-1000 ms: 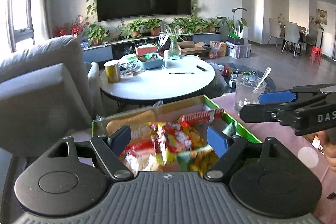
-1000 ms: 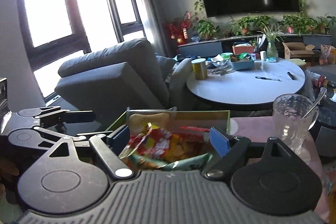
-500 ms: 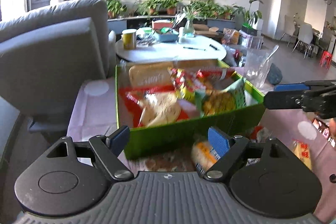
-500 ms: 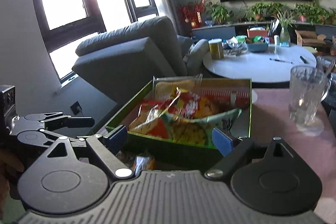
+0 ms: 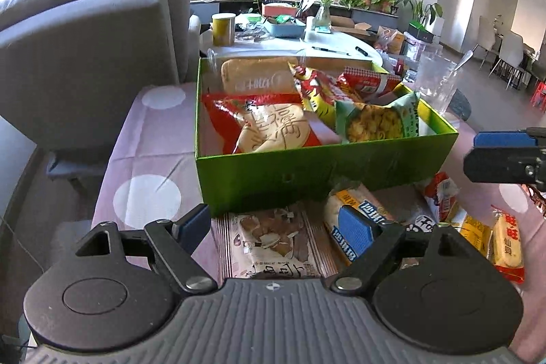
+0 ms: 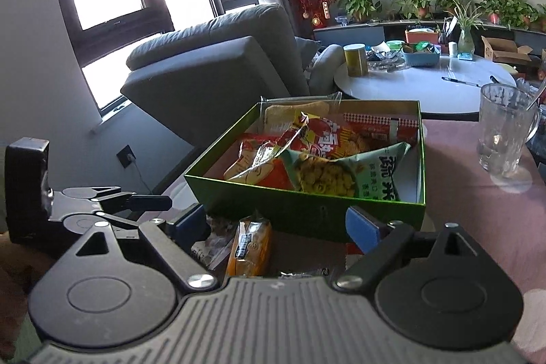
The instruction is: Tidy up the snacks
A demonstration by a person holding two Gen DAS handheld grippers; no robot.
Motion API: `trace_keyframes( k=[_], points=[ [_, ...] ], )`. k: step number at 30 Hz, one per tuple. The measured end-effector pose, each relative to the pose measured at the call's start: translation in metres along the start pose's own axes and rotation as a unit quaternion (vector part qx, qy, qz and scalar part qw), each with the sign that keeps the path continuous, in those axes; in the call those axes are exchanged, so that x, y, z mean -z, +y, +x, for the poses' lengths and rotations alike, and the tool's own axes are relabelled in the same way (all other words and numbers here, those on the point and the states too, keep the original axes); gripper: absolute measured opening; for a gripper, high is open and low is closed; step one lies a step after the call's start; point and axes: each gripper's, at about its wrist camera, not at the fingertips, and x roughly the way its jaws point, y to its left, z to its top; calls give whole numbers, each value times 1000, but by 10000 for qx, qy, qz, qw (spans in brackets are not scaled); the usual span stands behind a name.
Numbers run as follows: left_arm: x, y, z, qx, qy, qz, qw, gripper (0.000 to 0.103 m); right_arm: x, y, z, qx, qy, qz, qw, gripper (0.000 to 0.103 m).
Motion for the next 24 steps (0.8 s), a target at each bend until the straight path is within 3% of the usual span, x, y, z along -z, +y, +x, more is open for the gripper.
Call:
trace_keyframes(
  k=[9,13,16,21,24],
  points=[
    [8,7,21,-127,255,-110,9995,80,5,3,4,79,168,50,9998,58],
    [17,9,26,373,654,-273,9968,80,6,4,8,106,247,74,9996,58],
    [24,-5,20,653,678,-30,9956,80,7,4,11,114,307,125,9994,58],
    [30,-25,0,1576,798,112,9842,81,10,4,14,124,374,171,9991,59],
    [31,-32,-14,1472,600,491,9861,81,12,4,14,155,405,194,9989,59]
  ],
)
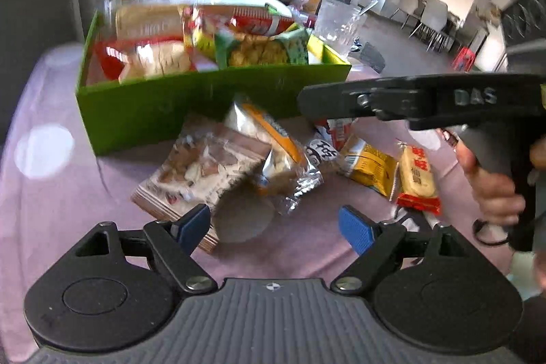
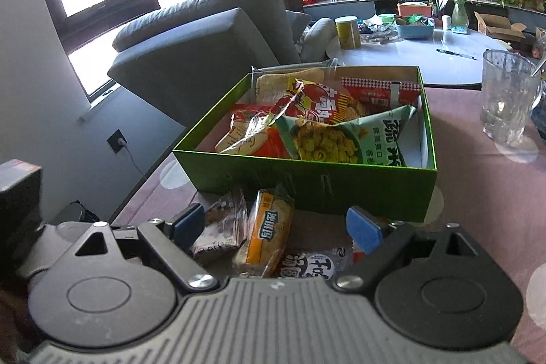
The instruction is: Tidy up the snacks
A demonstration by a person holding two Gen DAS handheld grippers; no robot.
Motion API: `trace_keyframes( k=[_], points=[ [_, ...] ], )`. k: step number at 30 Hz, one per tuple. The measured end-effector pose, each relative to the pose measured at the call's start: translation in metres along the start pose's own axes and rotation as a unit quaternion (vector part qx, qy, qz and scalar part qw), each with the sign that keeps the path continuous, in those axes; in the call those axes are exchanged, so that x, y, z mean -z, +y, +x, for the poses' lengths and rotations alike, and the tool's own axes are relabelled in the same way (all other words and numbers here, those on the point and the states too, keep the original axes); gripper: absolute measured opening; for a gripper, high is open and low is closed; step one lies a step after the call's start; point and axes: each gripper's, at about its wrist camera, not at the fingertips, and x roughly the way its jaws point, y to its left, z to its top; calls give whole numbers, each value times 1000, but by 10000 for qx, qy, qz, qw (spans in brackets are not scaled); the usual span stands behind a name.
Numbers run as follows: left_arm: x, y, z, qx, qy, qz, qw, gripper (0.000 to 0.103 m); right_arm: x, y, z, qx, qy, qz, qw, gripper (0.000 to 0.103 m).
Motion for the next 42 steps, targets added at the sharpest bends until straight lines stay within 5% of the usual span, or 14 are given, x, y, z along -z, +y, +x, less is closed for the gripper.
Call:
trace_keyframes(
  k=[5,11,19,23,24,26,31,32,35,36,42],
  points=[
    [-9,13,5,-1010,-224,276,9943,81,0,0,2,27,42,61,10000,59],
    [-16,23,26,-716,-83,328,9969,81,4,2,4,35,122,65,9999,59],
    [-11,29,43,-952,84,138,9953,76,6,-3,2,142,142,219,9996,59],
    [-9,32,35,-1068,39,-38,9943,57,6,-1,4,113,179,208,9996,59],
    [-8,34,32,-1079,23,-138,9941,37,7,-1,5,107,190,191,9996,59],
    [-5,39,25,-1123,35,-259,9933,21,7,0,5,94,210,173,9996,59],
    [6,46,9,-1066,-58,-592,9925,22,8,2,7,63,245,169,9995,59],
    [7,45,8,-1081,-72,-538,9927,29,8,2,8,61,257,169,9995,59],
    [3,40,9,-1172,-141,-258,9927,76,9,3,9,66,287,166,9994,59],
    [2,37,9,-1227,-190,-113,9922,80,9,4,9,56,290,164,9994,59],
    [-12,29,25,-1116,-110,548,9922,80,9,1,8,99,279,220,9993,59]
  ],
)
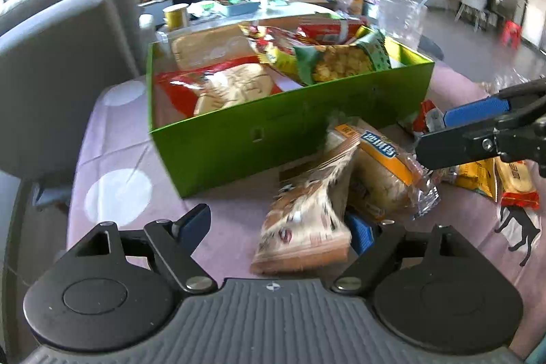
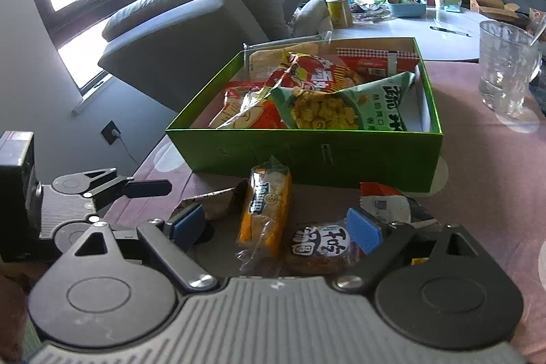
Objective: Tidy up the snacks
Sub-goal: 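Close the right gripper on the orange-labeled pastry pack and lift it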
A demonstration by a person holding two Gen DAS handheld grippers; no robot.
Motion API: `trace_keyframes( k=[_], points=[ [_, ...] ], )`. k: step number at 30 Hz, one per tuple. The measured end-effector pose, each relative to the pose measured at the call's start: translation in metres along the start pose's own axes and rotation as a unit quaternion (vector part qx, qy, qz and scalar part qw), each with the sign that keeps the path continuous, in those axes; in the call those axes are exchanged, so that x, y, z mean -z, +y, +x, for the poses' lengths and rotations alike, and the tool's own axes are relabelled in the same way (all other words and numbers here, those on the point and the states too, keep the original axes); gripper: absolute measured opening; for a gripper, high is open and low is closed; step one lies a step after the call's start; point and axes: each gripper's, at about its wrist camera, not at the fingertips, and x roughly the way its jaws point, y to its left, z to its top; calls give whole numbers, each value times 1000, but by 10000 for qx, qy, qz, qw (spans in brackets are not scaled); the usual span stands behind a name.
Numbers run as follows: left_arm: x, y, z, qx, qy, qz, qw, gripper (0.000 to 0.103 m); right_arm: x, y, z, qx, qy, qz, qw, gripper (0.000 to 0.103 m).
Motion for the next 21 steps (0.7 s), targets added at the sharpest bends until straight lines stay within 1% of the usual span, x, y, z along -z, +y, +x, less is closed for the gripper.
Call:
trace_keyframes(
  k=[4,5,6,7,8,10,12,17,21],
  points=[
    [-6,-2,13,165,45,-1,9999,79,0,-2,-1,37,-8,62,10000,59],
    [-7,-3,16,181,91,-35,9998,75,0,-3,-1,51,-6,69,10000,59],
    [-8,-2,19,226,148,-97,9996,61,0,-3,0,62,-2,75,10000,59],
    [-7,0,22,294,218,-213,9991,53,0,-4,0,71,3,83,9999,59],
    [-6,2,20,279,147,-298,9991,51,0,-5,0,75,4,88,9999,59],
    [-5,6,17,361,183,-435,9982,49,0,-6,-1,85,-3,102,9999,59],
    [-1,9,10,413,134,-585,9973,49,0,-8,0,91,-1,129,9999,59],
    [11,19,-16,320,-163,-949,9948,49,0,-8,4,38,37,125,9999,59],
    [18,27,-27,260,-240,-1182,9924,49,-1,-1,10,-22,118,14,9999,59]
  ],
)
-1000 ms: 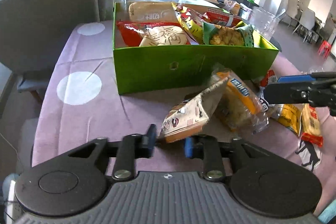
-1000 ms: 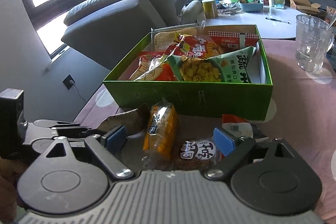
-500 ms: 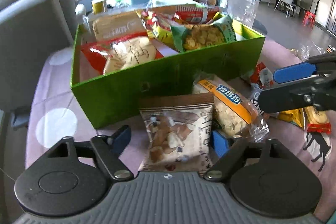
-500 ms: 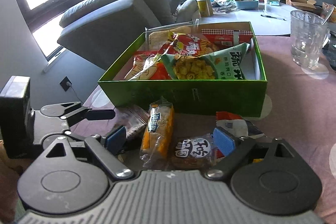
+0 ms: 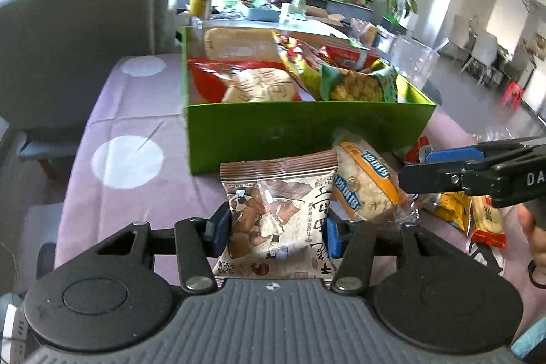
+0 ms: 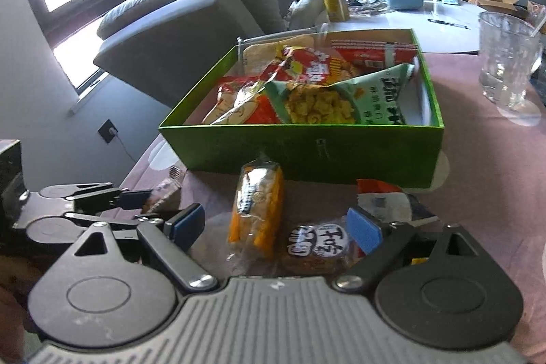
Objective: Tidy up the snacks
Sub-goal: 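Close the right gripper on the orange-labeled pastry pack and lift it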
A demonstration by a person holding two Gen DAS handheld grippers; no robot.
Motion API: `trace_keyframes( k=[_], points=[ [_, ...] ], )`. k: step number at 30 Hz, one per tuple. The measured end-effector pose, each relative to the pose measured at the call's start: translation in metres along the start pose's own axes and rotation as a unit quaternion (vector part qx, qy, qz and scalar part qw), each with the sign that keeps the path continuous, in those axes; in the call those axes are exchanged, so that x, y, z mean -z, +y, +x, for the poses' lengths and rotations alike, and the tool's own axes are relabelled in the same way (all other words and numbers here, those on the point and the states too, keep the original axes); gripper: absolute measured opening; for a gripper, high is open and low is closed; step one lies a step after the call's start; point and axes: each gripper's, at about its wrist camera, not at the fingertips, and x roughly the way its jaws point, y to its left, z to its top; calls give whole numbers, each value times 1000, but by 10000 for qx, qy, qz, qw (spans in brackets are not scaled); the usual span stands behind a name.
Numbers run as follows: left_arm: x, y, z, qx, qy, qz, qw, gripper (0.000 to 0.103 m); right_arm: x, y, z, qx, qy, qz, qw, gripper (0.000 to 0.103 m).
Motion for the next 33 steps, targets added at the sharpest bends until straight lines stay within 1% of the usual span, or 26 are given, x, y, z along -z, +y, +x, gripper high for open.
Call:
trace_keyframes(
  k=[8,12,17,23,24,25,27,29,33],
  points=[
    [7,8,-13,-38,-70,-184,9998,49,-7,19,14,-98,123,-143,9998,59],
    [11,11,-16,-33,-86,-260,9996,49,-11,28,32,67,302,-181,9994,59],
    [13,15,-16,-48,-80,-323,9994,49,-7,29,52,213,565,-106,9981,59],
    [16,15,-14,-10,-62,-349,9994,49,-4,29,59,437,620,-221,9969,58],
    [16,14,-14,-4,-57,-341,9994,49,-4,29,58,493,569,-267,9968,58],
    [16,14,-14,-4,-52,-335,9994,49,-5,29,58,518,574,-297,9966,50],
    [16,13,-13,2,-44,-333,9994,49,-6,25,54,410,578,-161,9974,41],
    [16,12,-13,15,-37,-334,9994,49,-6,19,48,199,563,82,9982,41],
    [15,9,-15,20,-63,-312,9995,49,-4,19,39,141,469,113,9987,41]
  ],
)
